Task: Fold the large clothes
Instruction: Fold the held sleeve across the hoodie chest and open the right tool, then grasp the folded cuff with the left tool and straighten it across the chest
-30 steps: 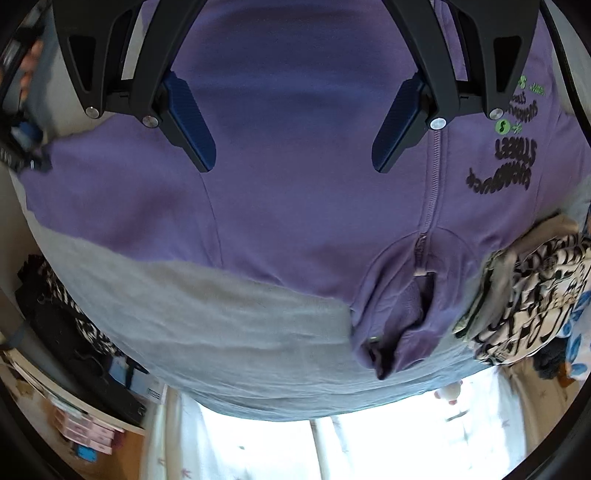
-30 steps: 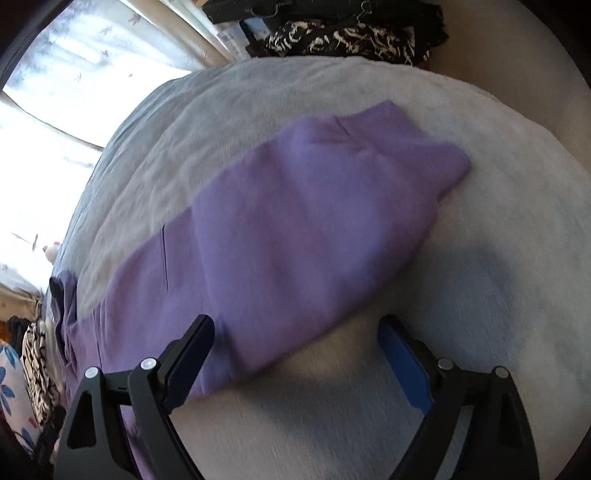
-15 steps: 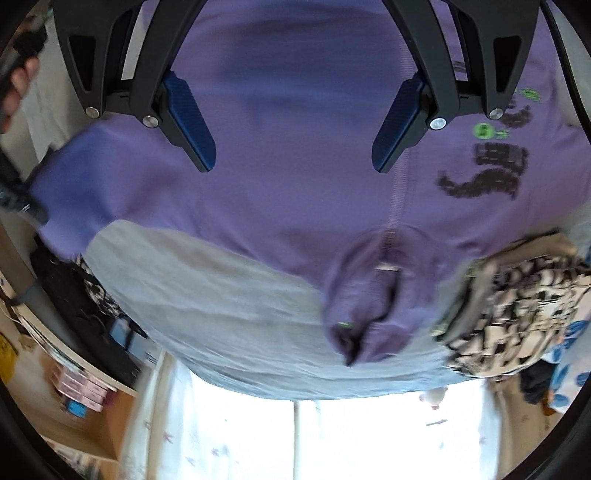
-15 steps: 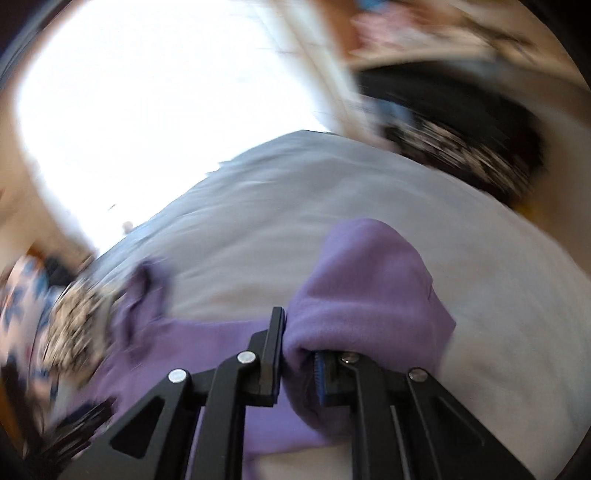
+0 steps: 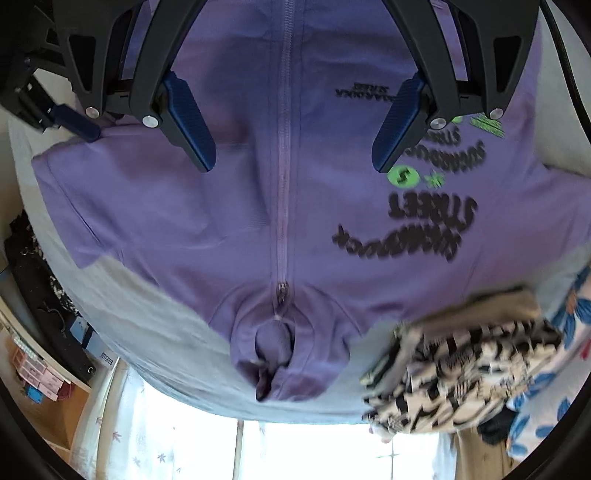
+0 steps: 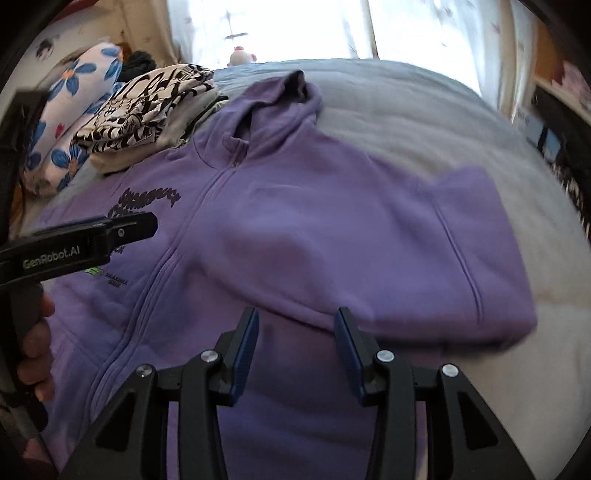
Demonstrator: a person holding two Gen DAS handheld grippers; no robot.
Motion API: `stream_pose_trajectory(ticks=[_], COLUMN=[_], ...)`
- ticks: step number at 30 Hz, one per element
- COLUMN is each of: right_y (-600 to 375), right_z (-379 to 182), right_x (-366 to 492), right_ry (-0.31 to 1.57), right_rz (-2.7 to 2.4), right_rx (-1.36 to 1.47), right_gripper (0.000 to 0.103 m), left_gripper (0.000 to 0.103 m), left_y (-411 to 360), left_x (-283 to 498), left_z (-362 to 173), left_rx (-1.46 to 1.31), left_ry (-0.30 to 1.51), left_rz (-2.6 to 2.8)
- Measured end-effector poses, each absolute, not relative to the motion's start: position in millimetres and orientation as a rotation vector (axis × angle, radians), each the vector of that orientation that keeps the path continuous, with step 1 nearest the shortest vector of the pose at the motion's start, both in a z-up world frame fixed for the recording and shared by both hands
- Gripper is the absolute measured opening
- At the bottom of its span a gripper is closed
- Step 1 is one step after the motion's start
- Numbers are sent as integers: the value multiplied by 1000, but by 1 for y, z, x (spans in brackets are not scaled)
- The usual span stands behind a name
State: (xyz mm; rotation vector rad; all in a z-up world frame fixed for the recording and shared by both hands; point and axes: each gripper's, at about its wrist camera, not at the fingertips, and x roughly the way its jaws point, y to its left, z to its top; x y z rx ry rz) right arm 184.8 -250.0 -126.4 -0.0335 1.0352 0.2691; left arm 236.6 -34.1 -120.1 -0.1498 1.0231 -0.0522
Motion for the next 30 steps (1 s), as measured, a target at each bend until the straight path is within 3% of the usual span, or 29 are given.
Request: stream_pose_trajectory(ticks=[11, 16, 21, 24, 30], right_y=[-284, -287, -287, -289, -305], right_z=[-122, -130, -134, -135, -133], right_x=[156, 151, 147, 144, 144], right_ry=[1030, 1045, 1052, 1048, 1034], right_rz=[216, 216, 209, 194, 132], right_rx=[203, 242, 235, 226, 213], right_gripper=[43, 43, 43, 43, 43], left_gripper=[84, 62, 58, 16, 15], left_y=[-40, -49, -69, -87, -114], left_x=[243, 262, 278, 285, 283], left_z=[-148, -171, -182, -180, -116], left_rx=[-390, -419, -351, -296, -148], left_ry=[1094, 1149, 1160, 1172, 1012], left_rz=[-296, -308, -295, -315, -309])
